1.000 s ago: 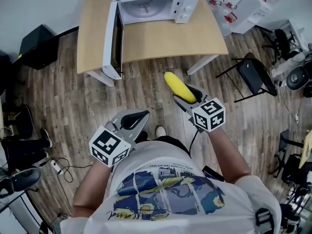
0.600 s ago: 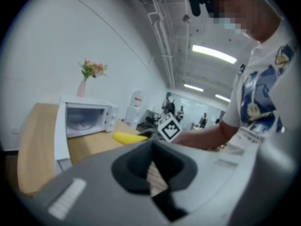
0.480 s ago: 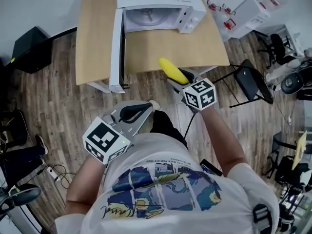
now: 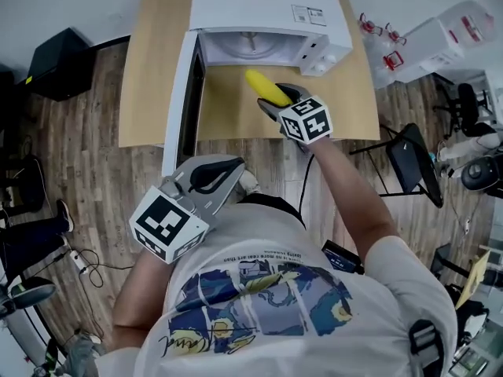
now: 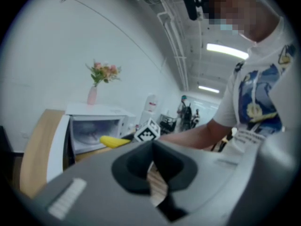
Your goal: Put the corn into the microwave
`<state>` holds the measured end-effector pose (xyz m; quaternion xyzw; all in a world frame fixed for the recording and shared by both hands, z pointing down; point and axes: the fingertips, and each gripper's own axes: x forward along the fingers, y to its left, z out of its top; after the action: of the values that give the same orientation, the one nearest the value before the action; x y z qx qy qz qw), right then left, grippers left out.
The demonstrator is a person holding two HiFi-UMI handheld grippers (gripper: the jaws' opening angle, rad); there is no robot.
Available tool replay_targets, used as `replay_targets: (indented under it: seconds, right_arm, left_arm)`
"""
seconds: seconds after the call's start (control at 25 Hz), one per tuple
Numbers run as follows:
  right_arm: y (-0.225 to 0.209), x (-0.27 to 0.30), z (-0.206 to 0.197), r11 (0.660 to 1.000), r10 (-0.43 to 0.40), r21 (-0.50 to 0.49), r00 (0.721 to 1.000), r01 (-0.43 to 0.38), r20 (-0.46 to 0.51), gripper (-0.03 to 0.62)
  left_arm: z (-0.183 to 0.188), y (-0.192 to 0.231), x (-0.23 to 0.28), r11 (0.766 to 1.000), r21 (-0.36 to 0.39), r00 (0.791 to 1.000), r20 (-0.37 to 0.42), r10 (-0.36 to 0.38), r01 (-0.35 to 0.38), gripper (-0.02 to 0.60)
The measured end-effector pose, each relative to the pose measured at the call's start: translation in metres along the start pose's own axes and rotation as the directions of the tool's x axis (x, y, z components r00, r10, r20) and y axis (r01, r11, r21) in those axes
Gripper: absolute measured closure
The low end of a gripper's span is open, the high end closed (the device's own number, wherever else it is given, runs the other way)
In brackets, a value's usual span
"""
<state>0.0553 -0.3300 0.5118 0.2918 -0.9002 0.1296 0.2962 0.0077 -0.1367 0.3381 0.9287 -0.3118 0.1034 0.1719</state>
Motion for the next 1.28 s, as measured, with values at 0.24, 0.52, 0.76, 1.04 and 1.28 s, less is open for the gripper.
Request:
replay_targets:
  seconds: [0.24,0.52,0.76,1.04,1.28]
  right_arm:
    - [-0.045,0.056,0.016,0.998,0.043,-0.050,0.999,-0.043,-0.011,0.341]
    - [-0.082,0.109,0.030,0.992,0.061,-0.104,0.998,-0.064,-0.026,0.341]
    - [-0.100,0.152,0.040,0.989,0.055,-0.135,0.998,-0.059,-0.026,0.341]
    - [-0.110,0.185,0.055,0.986,0.042,-0.163,0.999,-0.042,0.000,0.341]
    - [-0.116,0.202,0.062,0.985,0.015,-0.174,1.000,-0.011,0.017,0.341]
  left_arm:
    - [0.010,0.024,0.036,0.998,-0.013,0.998,-0.014,0.055,-0.055,0.574]
    - [0.015,0.046,0.064,0.991,-0.050,0.992,-0.025,0.122,-0.123,0.572]
    - [0.015,0.061,0.070,0.981,-0.073,0.983,-0.038,0.177,-0.179,0.572]
    - [0.015,0.075,0.070,0.972,-0.086,0.975,-0.054,0.215,-0.219,0.573]
    - [0.015,0.083,0.064,0.967,-0.086,0.970,-0.067,0.235,-0.241,0.572]
